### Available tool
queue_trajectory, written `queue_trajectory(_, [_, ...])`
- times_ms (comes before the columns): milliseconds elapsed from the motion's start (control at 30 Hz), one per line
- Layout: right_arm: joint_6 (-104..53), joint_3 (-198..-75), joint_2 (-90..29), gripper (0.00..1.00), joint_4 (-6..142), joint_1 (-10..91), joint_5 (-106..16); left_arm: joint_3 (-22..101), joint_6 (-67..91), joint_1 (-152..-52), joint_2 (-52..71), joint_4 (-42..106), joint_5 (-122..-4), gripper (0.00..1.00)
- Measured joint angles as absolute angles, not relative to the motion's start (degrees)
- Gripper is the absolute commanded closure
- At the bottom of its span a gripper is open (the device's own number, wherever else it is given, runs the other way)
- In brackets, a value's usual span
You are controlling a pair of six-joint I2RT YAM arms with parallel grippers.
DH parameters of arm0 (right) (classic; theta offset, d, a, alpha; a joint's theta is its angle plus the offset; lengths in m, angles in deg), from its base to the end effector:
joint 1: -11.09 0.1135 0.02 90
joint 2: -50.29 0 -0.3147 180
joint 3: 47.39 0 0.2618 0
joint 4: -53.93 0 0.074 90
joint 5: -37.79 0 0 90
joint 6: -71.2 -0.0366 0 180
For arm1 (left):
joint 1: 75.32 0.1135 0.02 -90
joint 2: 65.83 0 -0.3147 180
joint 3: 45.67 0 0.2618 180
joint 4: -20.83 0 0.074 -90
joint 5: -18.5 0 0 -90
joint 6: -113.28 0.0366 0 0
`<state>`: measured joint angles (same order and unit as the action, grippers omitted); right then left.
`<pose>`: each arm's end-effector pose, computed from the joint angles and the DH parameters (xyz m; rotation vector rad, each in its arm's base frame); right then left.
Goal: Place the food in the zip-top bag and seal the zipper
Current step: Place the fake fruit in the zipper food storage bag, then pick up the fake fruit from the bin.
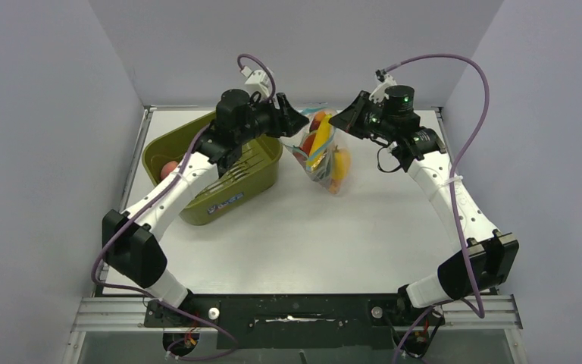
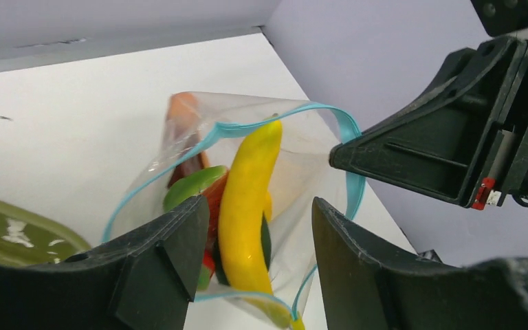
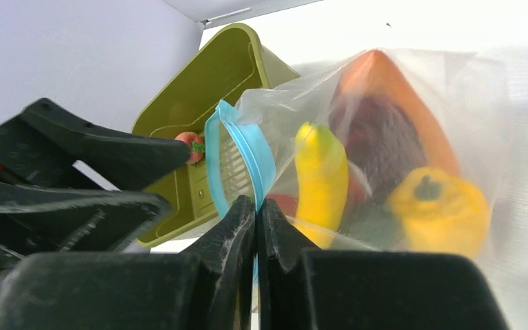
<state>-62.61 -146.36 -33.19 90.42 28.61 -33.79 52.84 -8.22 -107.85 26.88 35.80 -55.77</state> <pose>0.3189 0.1128 0.4571 0.2431 2.0432 1.0020 0.3346 -0.2252 0.4369 0.2320 1.8305 -1.0419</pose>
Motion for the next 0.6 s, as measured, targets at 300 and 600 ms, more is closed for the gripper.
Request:
queue_trajectory(300, [-62.15,-146.12,-33.17,1.0,91.32,27.84,-34.62,53.17,-5.19,-101.62,24.56,45.09,-60.93,0.45])
queue_trajectory(600, [-61.04,-145.9,-32.18,1.0,92.94,27.16,-35.08,55.29,-1.47,-93.38,24.54,58.99,-72.86,0.45])
